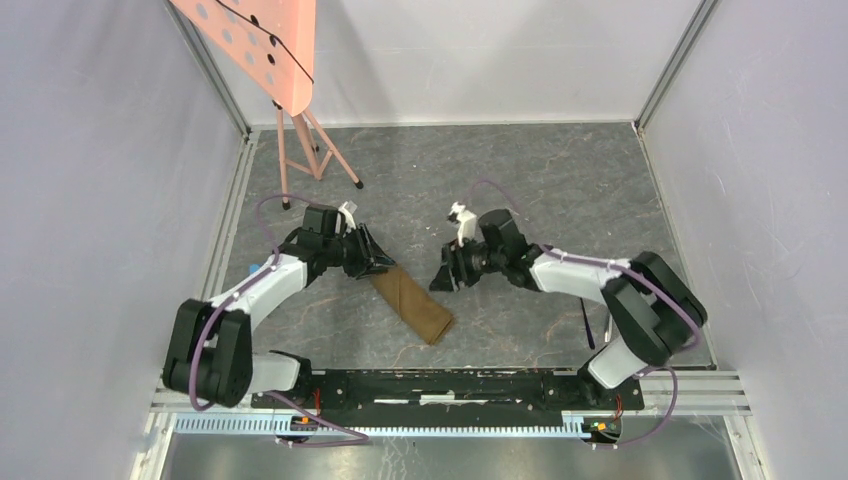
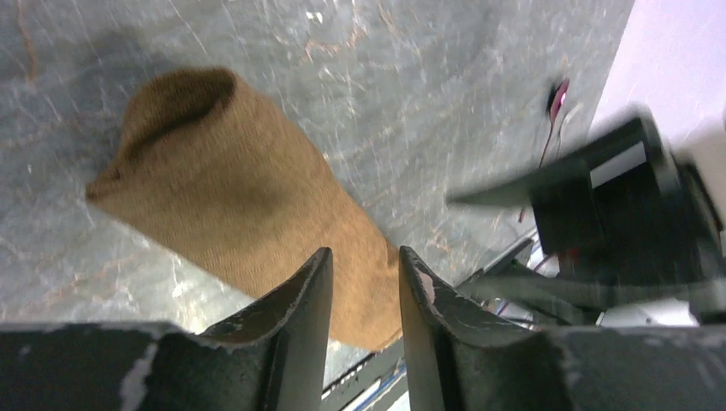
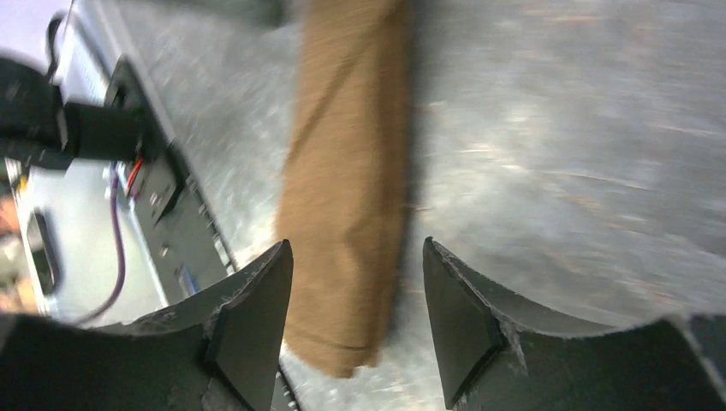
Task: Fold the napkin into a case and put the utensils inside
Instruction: Turn over the smaller rectangle-folded napkin at the center of the board, then move the smaller rectangle folded napkin to the center of the board.
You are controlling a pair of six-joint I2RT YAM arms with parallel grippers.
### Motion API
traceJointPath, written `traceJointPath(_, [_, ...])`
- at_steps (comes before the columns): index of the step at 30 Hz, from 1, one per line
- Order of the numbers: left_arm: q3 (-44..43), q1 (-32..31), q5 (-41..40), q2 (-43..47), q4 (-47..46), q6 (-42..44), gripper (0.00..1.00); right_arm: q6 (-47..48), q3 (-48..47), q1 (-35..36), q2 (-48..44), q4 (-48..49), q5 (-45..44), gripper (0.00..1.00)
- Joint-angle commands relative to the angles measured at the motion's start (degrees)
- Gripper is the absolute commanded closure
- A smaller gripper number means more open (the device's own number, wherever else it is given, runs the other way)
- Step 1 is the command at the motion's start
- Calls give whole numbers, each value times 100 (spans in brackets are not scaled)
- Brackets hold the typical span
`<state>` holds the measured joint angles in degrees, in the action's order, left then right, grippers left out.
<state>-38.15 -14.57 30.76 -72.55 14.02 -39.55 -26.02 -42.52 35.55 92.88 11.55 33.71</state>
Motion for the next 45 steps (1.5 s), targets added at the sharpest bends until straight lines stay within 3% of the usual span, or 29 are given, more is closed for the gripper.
traceJointPath(1, [-60,-1,-133,-652,-1077,-349,60,666,-69,983,-645,-747,-316,38])
traceJointPath(7, [-415,3,-839,-1646,-1048,105,63,199,821,1455,-408,432,-80,52])
traceJointPath(11, [-560,-2,-887,-2075,-1010,214,65,731,748,1446,-116,-86,-1106,57])
traceJointPath(18, [-718,-85,-786,-1215,-427,285,56,1469,40,1475,-602,-1492,-2073,55])
traceJointPath(21, [-720,-91,-796,-711,-222,229,52,1623,-320,1611,-715,-1906,-2028,51])
traceJointPath(28, [-853,-85,-953,-339,-16,181,49,871,-218,2213,-455,-1060,-1185,46])
traceJointPath(31, [-995,-89,-941,-374,191,391,48,534,60,2193,-366,-790,-1535,45])
traceJointPath(38, [-818,-90,-725,-180,5,389,47,388,763,931,-285,-299,-2331,42])
traceJointPath(42, [-553,-136,-597,-86,-231,248,46,1100,-5,68,233,-617,-3157,37])
traceJointPath(45, [-318,-245,-415,-61,-461,152,46,1395,-946,-213,671,-1047,-2904,36])
